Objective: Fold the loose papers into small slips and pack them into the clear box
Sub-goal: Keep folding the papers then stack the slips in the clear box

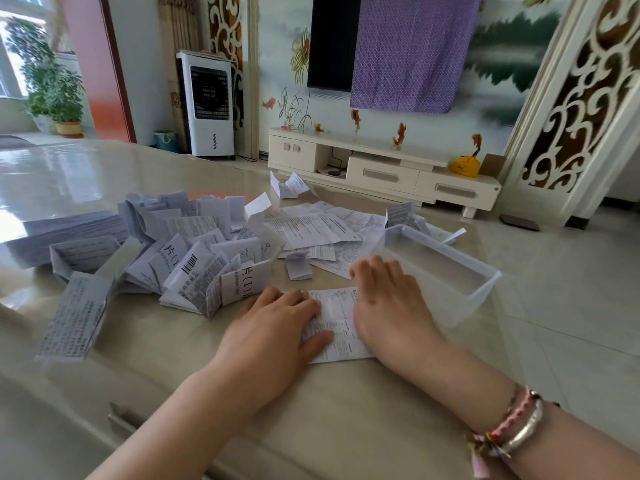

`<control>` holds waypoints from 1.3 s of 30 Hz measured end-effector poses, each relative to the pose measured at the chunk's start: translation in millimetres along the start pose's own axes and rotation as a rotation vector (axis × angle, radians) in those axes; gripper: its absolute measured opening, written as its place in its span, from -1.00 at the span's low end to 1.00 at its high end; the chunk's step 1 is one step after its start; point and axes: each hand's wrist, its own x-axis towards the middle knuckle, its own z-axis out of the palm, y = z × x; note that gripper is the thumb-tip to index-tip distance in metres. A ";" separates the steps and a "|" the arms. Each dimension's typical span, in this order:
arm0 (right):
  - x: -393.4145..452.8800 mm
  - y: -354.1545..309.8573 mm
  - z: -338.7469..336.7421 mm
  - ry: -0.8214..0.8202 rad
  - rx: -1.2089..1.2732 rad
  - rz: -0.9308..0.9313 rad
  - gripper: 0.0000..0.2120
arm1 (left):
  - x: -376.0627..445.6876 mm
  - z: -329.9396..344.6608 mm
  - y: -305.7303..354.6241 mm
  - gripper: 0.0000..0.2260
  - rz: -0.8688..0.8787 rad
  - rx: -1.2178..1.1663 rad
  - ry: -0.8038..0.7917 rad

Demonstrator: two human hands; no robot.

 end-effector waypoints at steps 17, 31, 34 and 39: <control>-17.3 -19.9 -10.1 -0.212 0.271 0.005 -0.68 | 7.3 2.4 14.9 -0.78 -0.121 0.056 0.034; -34.0 19.4 -18.8 -0.333 0.302 0.066 -0.70 | -0.1 0.7 -14.9 -0.53 0.032 -0.011 -0.229; -33.5 21.5 -21.3 -0.356 0.313 0.060 -0.69 | -0.6 0.3 -19.9 -0.48 0.050 -0.008 -0.286; -32.0 21.7 -23.2 -0.382 0.294 0.042 -0.66 | 1.4 -1.4 -22.5 -0.53 0.072 0.014 -0.330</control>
